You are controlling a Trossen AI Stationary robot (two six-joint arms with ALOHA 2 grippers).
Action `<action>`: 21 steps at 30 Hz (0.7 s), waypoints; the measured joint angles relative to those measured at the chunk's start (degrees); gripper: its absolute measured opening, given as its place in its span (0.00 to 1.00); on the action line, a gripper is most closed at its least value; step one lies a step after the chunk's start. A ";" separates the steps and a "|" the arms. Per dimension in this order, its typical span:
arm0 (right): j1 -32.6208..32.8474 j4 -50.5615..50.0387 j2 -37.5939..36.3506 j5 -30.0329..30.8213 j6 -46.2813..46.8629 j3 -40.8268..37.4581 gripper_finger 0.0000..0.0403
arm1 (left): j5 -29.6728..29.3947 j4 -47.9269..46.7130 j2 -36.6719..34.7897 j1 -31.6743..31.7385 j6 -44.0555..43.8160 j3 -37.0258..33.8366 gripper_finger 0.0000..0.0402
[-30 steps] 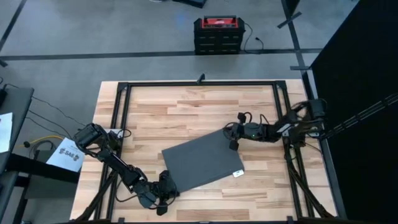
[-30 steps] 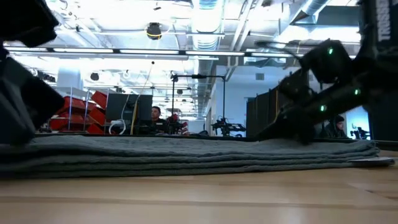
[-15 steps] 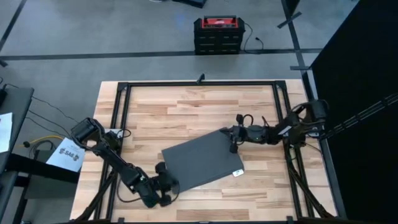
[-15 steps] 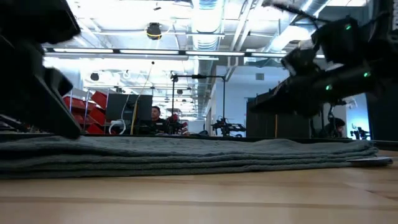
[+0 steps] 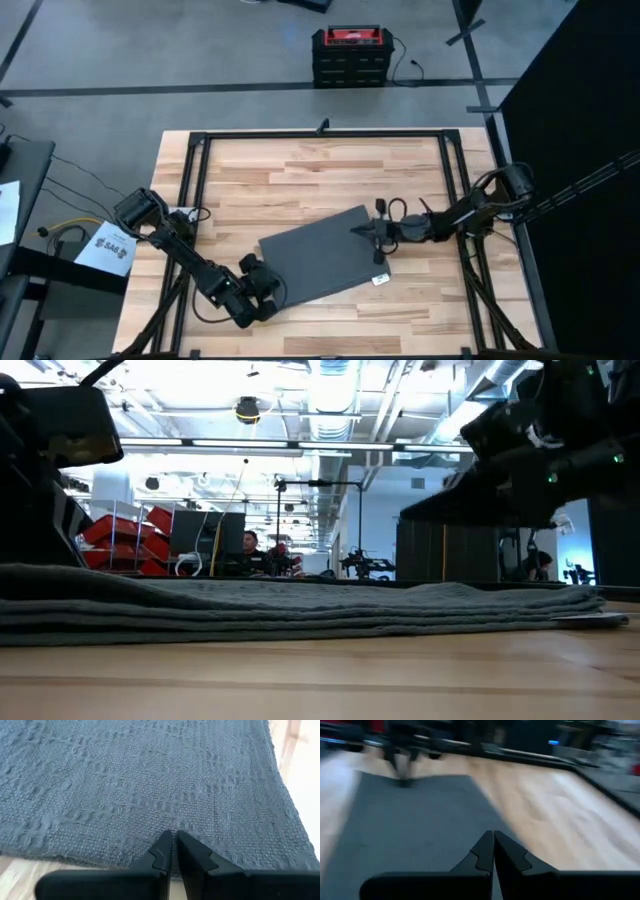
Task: Roll towel
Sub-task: Fold the gray towel
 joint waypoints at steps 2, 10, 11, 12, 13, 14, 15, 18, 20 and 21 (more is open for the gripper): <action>1.18 -1.09 2.05 -4.15 1.26 2.46 0.00 | -0.35 0.11 0.02 0.67 -0.74 -0.02 0.04; 5.23 -6.70 15.59 -12.15 8.96 8.25 0.00 | 3.23 4.00 0.14 1.80 -3.19 0.16 0.04; 4.99 -7.67 15.70 -12.18 9.21 8.62 0.00 | 4.27 4.23 0.15 1.50 -3.02 0.49 0.04; 4.49 -8.31 15.70 -12.23 9.19 8.68 0.00 | 5.68 4.90 0.15 1.34 -2.96 0.69 0.04; 3.68 -9.02 15.52 -12.58 9.09 8.67 0.00 | 7.16 5.95 0.17 1.18 -3.05 0.92 0.04; 2.71 -10.89 14.95 -12.75 8.34 8.71 0.00 | 8.25 7.05 0.20 1.06 -3.02 1.09 0.04; 1.51 -11.89 14.41 -12.77 6.86 8.71 0.00 | 8.95 7.99 0.21 0.92 -2.83 1.22 0.04; -3.49 -16.18 12.10 -12.71 0.11 8.64 0.00 | 11.01 12.53 0.22 0.79 -1.90 1.44 0.04; -7.55 -18.28 10.51 -12.26 -4.56 8.61 0.00 | 11.21 15.20 0.22 0.75 0.07 1.46 0.04; -9.45 -19.59 9.31 -11.99 -6.46 8.54 0.00 | 11.18 16.45 0.22 0.76 1.87 1.46 0.04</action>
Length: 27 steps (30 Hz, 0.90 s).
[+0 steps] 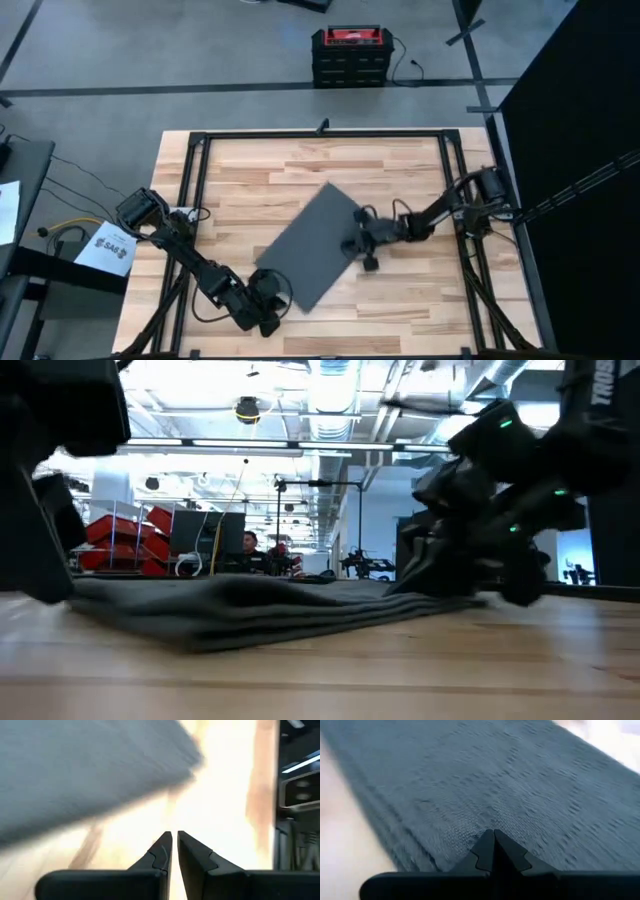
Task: Roll towel
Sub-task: Fold the gray towel
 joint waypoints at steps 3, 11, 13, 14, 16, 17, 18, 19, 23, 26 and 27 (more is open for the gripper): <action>-3.99 -5.86 -5.23 0.78 -3.17 -0.29 0.00 | -0.15 2.43 0.00 0.44 6.13 0.45 0.04; 3.83 -10.03 -17.46 0.16 1.45 -0.16 0.00 | -11.99 -21.25 -2.17 1.32 22.13 11.46 0.04; 6.63 -5.86 -16.17 -0.16 4.58 -0.11 0.00 | -20.04 -29.38 -2.24 2.73 23.09 12.69 0.04; 7.86 -3.20 -14.68 -0.16 6.26 -0.09 0.00 | -21.53 -32.57 -2.13 3.84 22.57 12.59 0.04; 10.19 2.72 -10.06 -0.12 9.02 0.62 0.00 | -21.05 -34.87 -2.03 6.43 20.36 11.21 0.04; 11.19 5.93 -7.37 -0.06 9.89 1.56 0.00 | -19.70 -34.10 -2.03 7.90 19.77 9.98 0.04; 12.15 9.07 -4.42 -0.07 10.45 2.76 0.00 | -17.85 -33.02 -2.03 9.21 19.68 8.69 0.04; 13.02 12.20 -1.36 -0.09 10.52 4.53 0.00 | -15.78 -31.18 -1.99 10.32 20.13 7.15 0.04; 15.26 21.81 11.22 -0.16 8.31 12.90 0.00 | -9.13 -23.41 -1.98 12.39 21.83 1.11 0.04; 14.55 25.91 18.17 -0.16 7.44 19.74 0.00 | -9.02 -21.98 -2.10 12.38 19.25 -1.53 0.04; 13.95 25.84 20.07 -0.16 7.45 22.05 0.00 | -9.07 -21.21 -2.20 12.22 17.80 -2.35 0.04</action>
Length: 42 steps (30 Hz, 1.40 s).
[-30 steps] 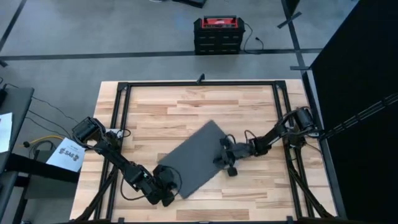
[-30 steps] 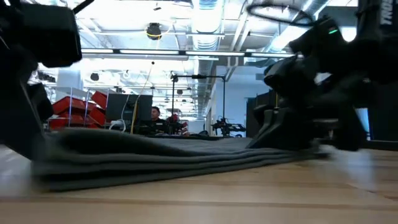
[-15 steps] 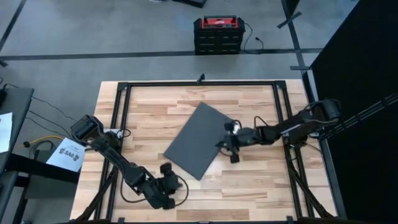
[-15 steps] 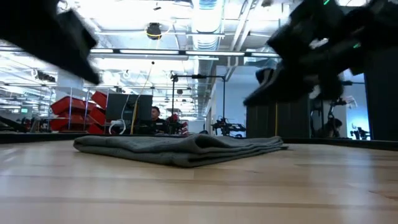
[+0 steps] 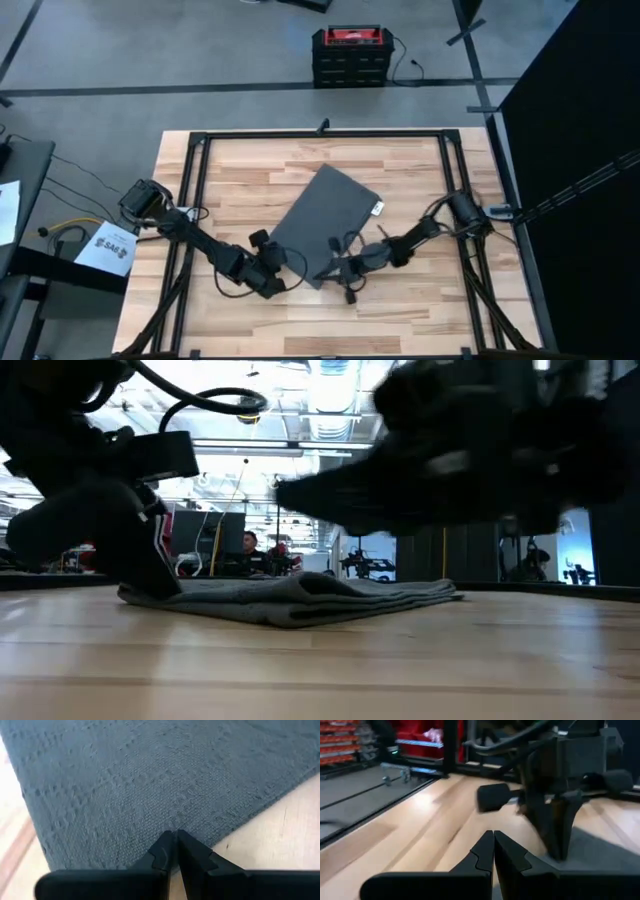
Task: Roll towel
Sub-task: Fold the gray towel
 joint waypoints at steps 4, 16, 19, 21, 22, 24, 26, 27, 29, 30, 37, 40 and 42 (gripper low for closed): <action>-1.92 -4.46 5.46 -5.08 3.16 6.64 0.00 | -0.23 3.84 -0.05 -1.48 -2.58 -1.80 0.04; -0.11 -35.36 -7.54 -7.56 4.66 -0.80 0.00 | 3.01 9.21 0.18 -8.71 -14.40 -1.31 0.04; -0.75 -42.25 -15.28 -7.92 4.38 -6.25 0.00 | 4.28 16.45 0.33 -9.30 -11.30 -1.55 0.04; -1.62 -44.71 -20.41 -8.37 4.29 -9.97 0.00 | 3.35 23.12 0.39 -9.34 -6.66 -1.56 0.04; -1.92 -45.15 -22.74 -8.37 4.29 -11.44 0.00 | 2.12 26.16 0.39 -9.22 -4.19 -1.49 0.04; -2.27 -44.11 -27.52 -8.15 4.32 -13.58 0.00 | -0.35 30.81 0.36 -8.55 1.21 -1.45 0.04; -1.82 -42.29 -30.86 -8.00 5.06 -14.56 0.00 | -2.61 32.65 0.36 -7.66 5.14 -1.45 0.04; -1.40 -42.53 -31.71 -8.02 5.71 -14.87 0.00 | -3.48 32.74 0.36 -6.90 6.06 -1.45 0.04; -0.44 -43.16 -32.05 -8.00 6.99 -15.10 0.00 | -4.70 31.63 0.34 -5.22 6.20 -1.45 0.04; 0.03 -42.31 -31.76 -7.87 7.69 -15.10 0.00 | -4.80 30.77 0.34 -4.22 6.00 -1.45 0.04; 3.82 -34.01 -22.11 -5.97 13.53 -15.05 0.00 | -3.00 27.30 2.62 -0.97 3.41 -1.44 0.04; 6.10 -32.94 -20.10 -5.97 14.21 -14.81 0.00 | -1.52 27.75 3.28 -1.05 3.34 -1.45 0.04; 7.22 -33.81 -20.43 -5.58 14.78 -14.75 0.00 | -1.48 28.80 3.29 -1.54 4.28 -1.39 0.04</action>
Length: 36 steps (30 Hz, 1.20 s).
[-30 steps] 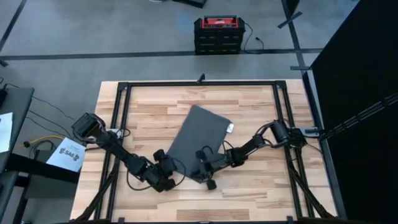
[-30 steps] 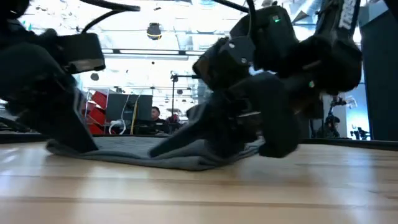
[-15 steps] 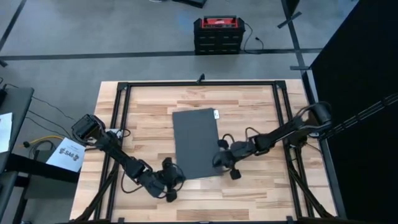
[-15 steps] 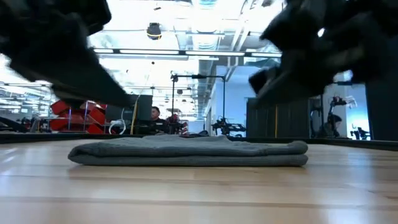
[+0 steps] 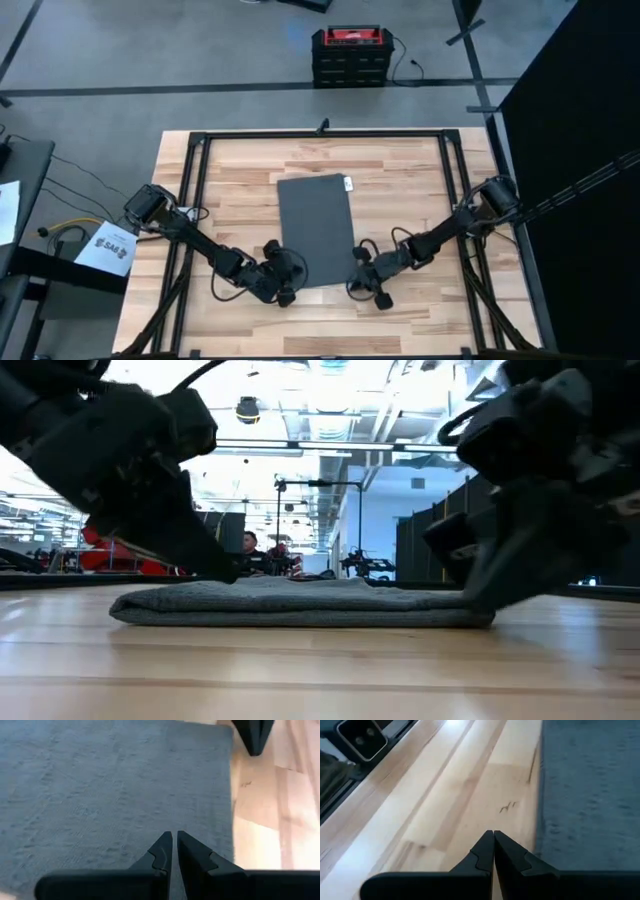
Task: Roll towel
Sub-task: Fold the gray towel
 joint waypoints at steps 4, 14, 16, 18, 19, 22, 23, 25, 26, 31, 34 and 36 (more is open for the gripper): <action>1.53 -4.31 -1.96 3.56 0.62 0.20 0.00 | 1.75 4.78 0.02 -0.97 4.77 0.07 0.04; 3.26 -11.54 -2.64 5.97 5.03 0.35 0.00 | 2.38 6.19 1.54 0.20 16.38 6.74 0.04; 3.26 -14.07 -3.67 5.97 5.34 0.35 0.00 | 3.08 6.28 3.00 0.79 16.69 7.62 0.04; 3.26 -18.03 -5.48 5.99 6.28 0.35 0.00 | 3.71 6.04 4.59 1.37 16.67 8.09 0.04; 3.24 -20.20 -6.55 6.40 6.43 0.35 0.00 | 4.34 6.11 5.35 1.61 16.67 8.35 0.04; 3.01 -23.51 -9.12 8.88 5.41 0.07 0.00 | 4.38 6.00 7.24 2.12 17.03 8.74 0.04; 2.56 -23.10 -9.46 9.08 5.00 0.07 0.00 | 4.46 6.10 7.67 2.27 17.27 9.01 0.04; 1.44 -20.87 -9.39 9.38 3.89 0.08 0.00 | 4.43 6.03 8.10 2.58 18.26 9.56 0.04; 0.85 -19.35 -8.83 9.38 3.21 0.13 0.00 | 4.44 6.19 8.20 2.68 18.97 9.91 0.04; -1.46 -16.50 -5.38 8.55 0.89 1.31 0.00 | 4.43 6.11 8.21 2.95 22.04 10.99 0.04; -1.47 -17.46 -5.59 8.53 -1.17 2.38 0.00 | 4.41 6.35 8.20 2.95 22.59 11.41 0.04; -1.35 -17.49 -6.10 8.51 -2.65 3.46 0.00 | 4.41 6.02 8.20 2.95 22.67 11.41 0.04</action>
